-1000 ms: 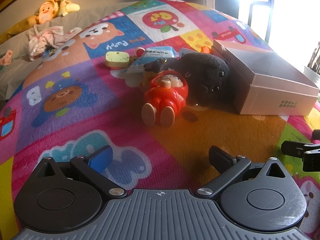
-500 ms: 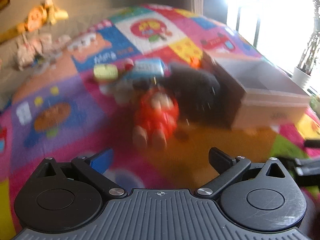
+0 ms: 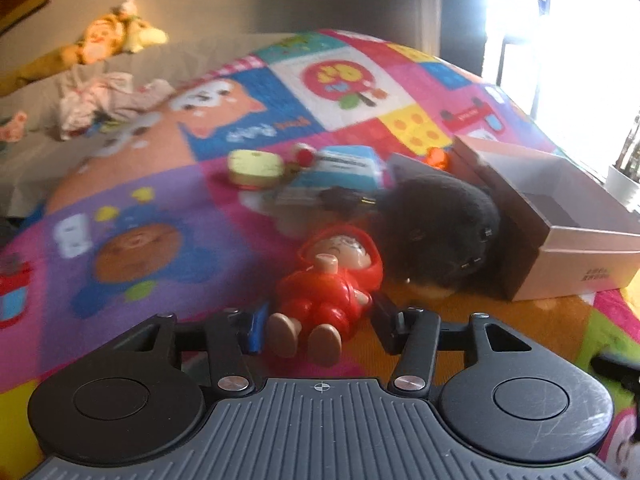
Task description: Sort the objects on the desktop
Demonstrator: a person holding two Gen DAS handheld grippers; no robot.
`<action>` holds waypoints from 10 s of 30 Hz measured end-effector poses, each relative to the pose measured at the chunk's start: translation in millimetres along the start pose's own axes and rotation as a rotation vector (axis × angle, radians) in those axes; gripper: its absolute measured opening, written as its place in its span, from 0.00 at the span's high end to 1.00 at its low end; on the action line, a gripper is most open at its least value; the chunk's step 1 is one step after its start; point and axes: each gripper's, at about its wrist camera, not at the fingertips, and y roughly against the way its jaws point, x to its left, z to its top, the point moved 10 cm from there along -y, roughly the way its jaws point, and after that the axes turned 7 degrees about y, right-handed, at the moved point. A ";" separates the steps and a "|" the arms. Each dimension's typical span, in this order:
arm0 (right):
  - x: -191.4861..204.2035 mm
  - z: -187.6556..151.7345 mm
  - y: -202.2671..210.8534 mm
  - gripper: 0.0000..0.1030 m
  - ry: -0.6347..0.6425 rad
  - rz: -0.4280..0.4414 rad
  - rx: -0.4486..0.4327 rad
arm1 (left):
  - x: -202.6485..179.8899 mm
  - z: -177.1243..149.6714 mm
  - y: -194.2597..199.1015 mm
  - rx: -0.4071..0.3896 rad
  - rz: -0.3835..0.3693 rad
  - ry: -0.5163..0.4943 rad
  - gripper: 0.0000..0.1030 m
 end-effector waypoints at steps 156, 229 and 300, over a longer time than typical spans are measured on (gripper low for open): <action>77.0 144.3 -116.7 0.88 0.106 0.357 0.293 | 24.3 -8.9 4.9 0.004 -0.093 0.165 0.03; -0.1 -23.4 3.2 0.00 -0.167 0.175 0.050 | -21.9 -17.1 -4.8 0.121 -0.129 -0.104 0.28; 27.7 -10.9 17.5 0.30 -0.035 0.175 -0.038 | -42.2 -63.8 56.2 0.195 -0.160 -0.156 0.22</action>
